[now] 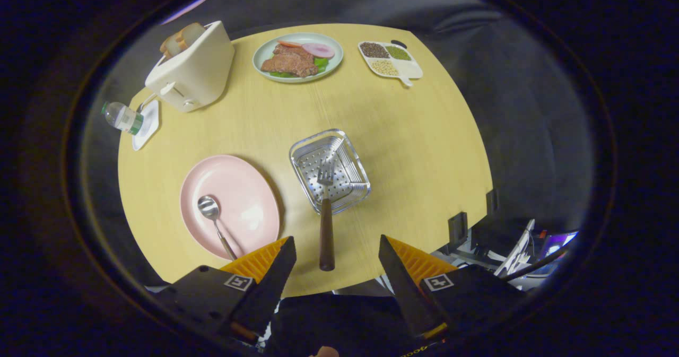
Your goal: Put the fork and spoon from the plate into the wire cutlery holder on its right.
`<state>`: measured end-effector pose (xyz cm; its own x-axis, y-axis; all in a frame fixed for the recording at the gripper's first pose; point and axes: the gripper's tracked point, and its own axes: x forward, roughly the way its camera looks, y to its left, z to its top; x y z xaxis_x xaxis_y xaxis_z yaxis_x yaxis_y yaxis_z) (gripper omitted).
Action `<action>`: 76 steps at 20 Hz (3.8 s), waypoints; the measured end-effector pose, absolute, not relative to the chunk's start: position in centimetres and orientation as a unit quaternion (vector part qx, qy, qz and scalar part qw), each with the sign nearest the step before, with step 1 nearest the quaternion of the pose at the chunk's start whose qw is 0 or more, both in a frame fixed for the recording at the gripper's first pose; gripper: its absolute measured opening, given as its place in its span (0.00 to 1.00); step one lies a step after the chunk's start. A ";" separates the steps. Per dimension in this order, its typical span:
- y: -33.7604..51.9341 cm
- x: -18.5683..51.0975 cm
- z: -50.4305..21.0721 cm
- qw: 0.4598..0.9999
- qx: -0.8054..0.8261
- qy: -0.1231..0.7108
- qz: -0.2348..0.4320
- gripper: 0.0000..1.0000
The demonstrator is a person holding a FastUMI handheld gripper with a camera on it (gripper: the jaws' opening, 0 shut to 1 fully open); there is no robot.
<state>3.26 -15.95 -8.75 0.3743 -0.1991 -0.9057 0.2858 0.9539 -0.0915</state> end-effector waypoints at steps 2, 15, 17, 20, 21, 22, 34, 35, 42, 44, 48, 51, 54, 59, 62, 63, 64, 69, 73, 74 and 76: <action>-15.6 2.8 -7.8 0.832 0.031 0.534 -0.148 1.00; -7.7 0.0 -4.6 0.869 -0.046 0.482 -0.100 1.00; -6.0 -0.2 -4.7 0.877 -0.054 0.470 -0.088 1.00; -3.9 0.0 -5.6 0.891 -0.058 0.444 -0.074 1.00; -3.1 0.3 -5.9 0.899 -0.053 0.429 -0.068 1.00; -2.2 0.6 -6.3 0.908 -0.043 0.412 -0.061 1.00; 2.8 1.6 -13.3 0.968 -0.033 0.247 -0.003 1.00; 2.9 1.6 -13.5 0.972 -0.041 0.230 0.000 1.00; 3.4 0.5 -16.4 0.979 -0.060 0.192 0.026 1.00; 3.0 0.1 -17.5 0.978 -0.053 0.198 0.027 1.00; 2.7 0.0 -19.0 0.978 -0.052 0.202 0.030 0.97; 2.5 0.4 -20.0 0.976 -0.060 0.207 0.028 0.90; 2.2 0.6 -20.6 0.975 -0.062 0.212 0.024 0.79; 3.0 0.6 -21.0 0.971 -0.053 0.228 0.040 0.45; 3.2 0.5 -21.2 0.969 -0.051 0.236 0.042 0.19; 3.2 0.5 -21.1 0.970 -0.050 0.236 0.041 0.19; 3.4 0.0 -20.7 0.969 -0.048 0.239 0.044 0.19; 3.9 0.2 -20.8 0.970 -0.033 0.236 0.048 0.13; 4.1 0.1 -20.7 0.970 -0.052 0.235 0.044 0.04; 4.1 -0.1 -20.6 0.969 -0.061 0.235 0.043 0.04; 4.4 -0.3 -20.5 0.967 -0.081 0.238 0.043 0.04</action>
